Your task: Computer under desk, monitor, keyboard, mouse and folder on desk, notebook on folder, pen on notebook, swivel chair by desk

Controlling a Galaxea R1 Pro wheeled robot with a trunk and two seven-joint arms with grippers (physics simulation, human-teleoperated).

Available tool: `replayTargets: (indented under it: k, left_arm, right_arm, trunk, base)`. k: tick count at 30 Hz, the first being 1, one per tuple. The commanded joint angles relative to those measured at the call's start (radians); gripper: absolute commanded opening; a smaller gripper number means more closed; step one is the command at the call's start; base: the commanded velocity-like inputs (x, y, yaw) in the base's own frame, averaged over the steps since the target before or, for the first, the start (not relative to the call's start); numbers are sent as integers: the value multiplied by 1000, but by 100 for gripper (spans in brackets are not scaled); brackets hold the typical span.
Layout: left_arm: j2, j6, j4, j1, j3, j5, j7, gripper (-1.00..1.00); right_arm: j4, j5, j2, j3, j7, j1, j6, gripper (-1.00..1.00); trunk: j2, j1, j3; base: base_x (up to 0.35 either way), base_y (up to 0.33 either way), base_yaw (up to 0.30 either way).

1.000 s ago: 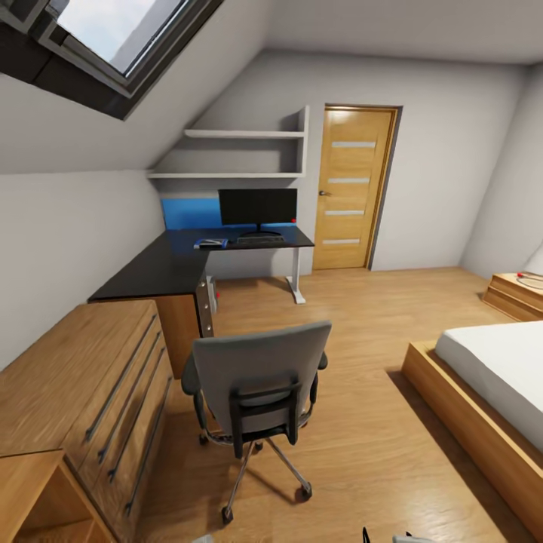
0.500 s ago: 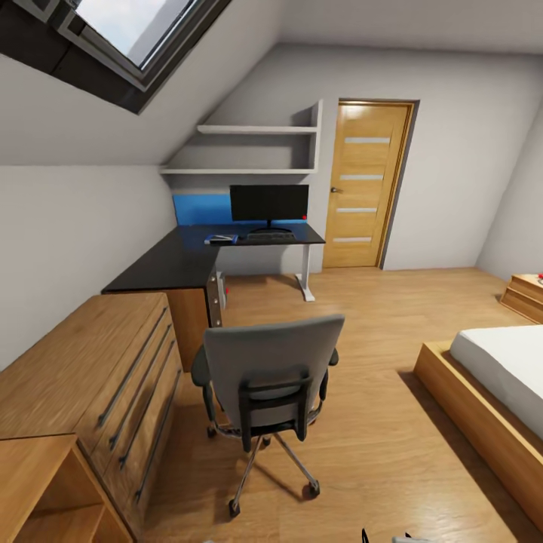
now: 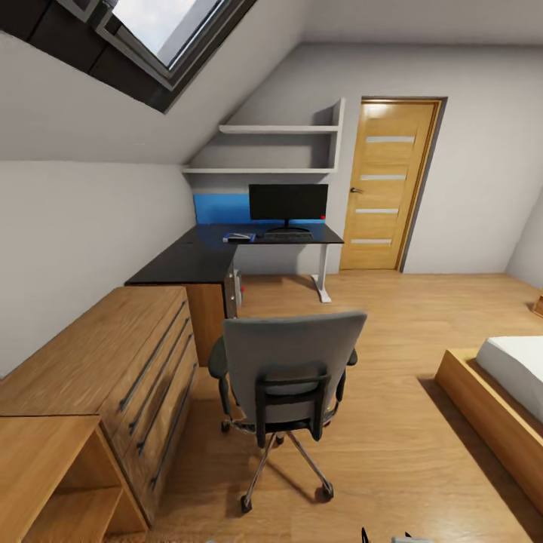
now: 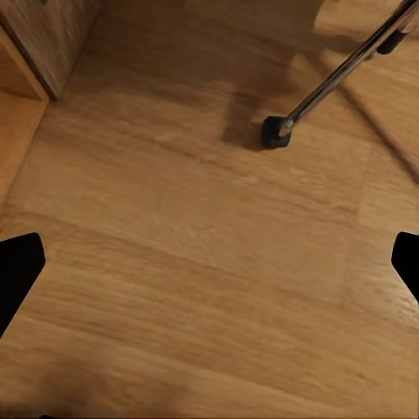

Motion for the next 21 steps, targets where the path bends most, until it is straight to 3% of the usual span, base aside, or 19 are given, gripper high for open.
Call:
replayTargets:
  k: [1,7,18,21]
  left_arm:
    - [0,-4,1,-1,-9,6,7,100]
    - [0,-5,1,-1,-9,6,8,100]
    - [0,-5,1,-1,-10,5,7,100]
    - [0,-5,1,-1,-9,5,7,100]
  right_arm:
    - [0,-6,0,9,-6,0,-2,100]
    - [0,-5,-4,6,-5,0,-3,100]
    - [1,-6,-3,6,-4,0,-4,100]
    - [1,-7,-2,6,-4,0,-46,100]
  trunk:
    - [-8,4,-4]
    - [-50,27,-23]
    - [-127,69,-57]
    - [-148,81,-67]
  base:
    - [0,0,267]
    - [0,0,107]
    - [0,0,8]
    - [0,0,0]
